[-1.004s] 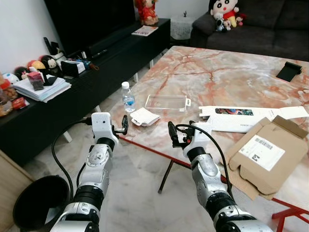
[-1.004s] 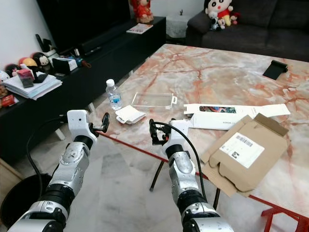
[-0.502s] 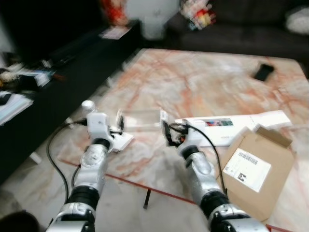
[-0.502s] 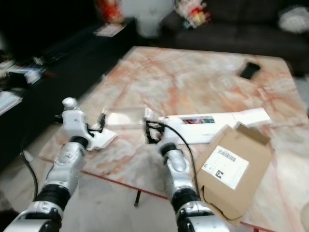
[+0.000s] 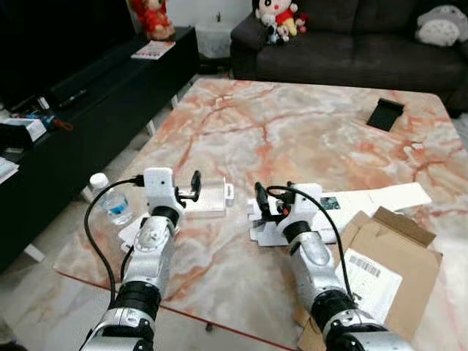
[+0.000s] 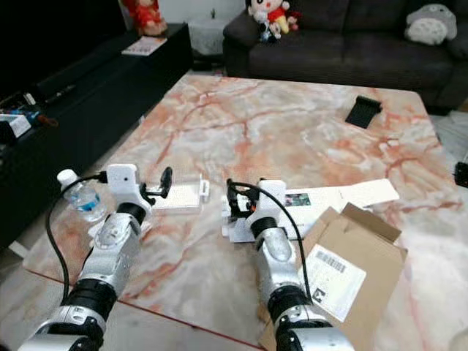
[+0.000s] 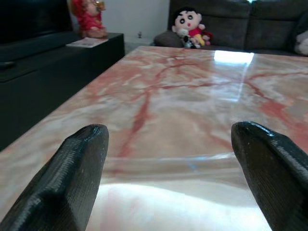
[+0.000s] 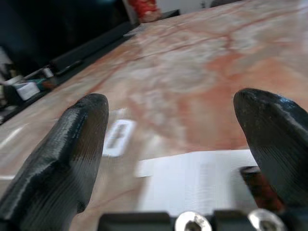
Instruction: Picking trash to rubbish bin
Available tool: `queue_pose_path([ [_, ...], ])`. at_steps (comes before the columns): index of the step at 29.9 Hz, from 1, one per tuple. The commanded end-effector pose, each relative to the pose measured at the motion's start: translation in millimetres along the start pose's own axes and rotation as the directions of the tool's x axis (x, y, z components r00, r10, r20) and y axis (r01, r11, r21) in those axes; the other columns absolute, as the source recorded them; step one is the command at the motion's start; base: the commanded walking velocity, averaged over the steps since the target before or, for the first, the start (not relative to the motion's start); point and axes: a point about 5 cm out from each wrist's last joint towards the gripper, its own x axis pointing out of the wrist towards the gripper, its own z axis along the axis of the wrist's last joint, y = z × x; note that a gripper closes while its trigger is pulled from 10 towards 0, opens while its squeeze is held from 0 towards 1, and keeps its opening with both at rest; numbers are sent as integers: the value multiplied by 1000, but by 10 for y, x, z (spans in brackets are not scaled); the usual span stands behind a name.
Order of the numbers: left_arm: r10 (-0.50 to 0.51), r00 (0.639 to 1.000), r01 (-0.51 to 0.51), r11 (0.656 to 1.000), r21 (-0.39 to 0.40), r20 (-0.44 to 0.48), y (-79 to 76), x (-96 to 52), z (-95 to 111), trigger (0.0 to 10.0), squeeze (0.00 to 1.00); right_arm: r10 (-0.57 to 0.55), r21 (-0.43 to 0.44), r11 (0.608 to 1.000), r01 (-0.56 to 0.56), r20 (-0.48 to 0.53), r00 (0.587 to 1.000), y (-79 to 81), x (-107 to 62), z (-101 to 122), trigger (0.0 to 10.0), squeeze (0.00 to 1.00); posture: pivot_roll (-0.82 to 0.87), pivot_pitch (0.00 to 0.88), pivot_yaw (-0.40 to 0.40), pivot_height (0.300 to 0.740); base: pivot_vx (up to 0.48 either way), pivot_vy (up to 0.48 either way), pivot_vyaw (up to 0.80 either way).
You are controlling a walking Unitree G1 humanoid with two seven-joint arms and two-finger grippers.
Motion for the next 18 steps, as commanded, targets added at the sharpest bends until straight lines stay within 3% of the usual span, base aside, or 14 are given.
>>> queue_pose_path([
  [1,3,1000,-3,1000,3,-8,23,-22,-13,10000,0,9,0,1000,-9,-2,1000,23,9,3,10000,0,27,0,75,740,0,0,0],
  [14,15,1000,-15,1000,-3,-14,32,-59,-27,10000,0,10,-5,1000,-9,4,1000,20,-5,-2,10000,0,16,0,81,740,0,0,0],
  [18,44,999,-44,999,4,12,96,-201,0,10000,0,11,-6,1000,-11,6,1000,20,-5,1,10000,0,14,0,85,740,0,0,0],
])
